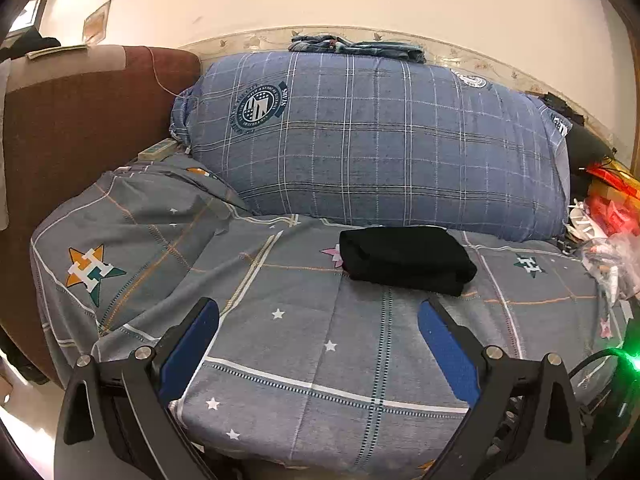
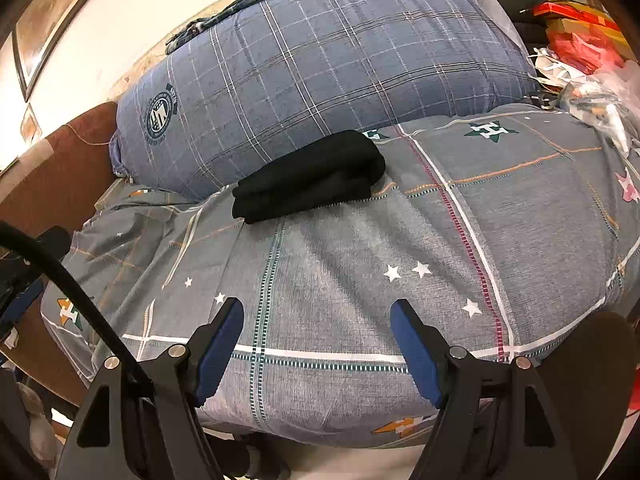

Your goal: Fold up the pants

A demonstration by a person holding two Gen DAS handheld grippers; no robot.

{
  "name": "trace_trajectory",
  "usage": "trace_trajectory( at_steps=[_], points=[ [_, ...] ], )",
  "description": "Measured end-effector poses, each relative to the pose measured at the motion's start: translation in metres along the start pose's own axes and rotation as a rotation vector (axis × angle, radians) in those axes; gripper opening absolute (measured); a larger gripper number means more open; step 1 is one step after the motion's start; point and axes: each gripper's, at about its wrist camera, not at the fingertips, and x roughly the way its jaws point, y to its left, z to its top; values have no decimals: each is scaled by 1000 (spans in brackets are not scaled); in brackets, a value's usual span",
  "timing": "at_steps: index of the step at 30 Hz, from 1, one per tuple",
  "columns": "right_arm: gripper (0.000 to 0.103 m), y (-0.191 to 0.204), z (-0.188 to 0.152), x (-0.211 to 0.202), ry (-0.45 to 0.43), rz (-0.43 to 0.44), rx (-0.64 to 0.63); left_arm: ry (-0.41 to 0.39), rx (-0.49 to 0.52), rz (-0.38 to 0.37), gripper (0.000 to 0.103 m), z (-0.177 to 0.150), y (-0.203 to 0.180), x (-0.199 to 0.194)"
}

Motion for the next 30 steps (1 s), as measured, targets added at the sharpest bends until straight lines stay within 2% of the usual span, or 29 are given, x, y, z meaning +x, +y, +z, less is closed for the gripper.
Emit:
trace_trajectory(
  at_steps=[30],
  points=[
    [81,8,-6,10,34,-28,-36,86,11,-39,100,-11,1,19]
  ],
)
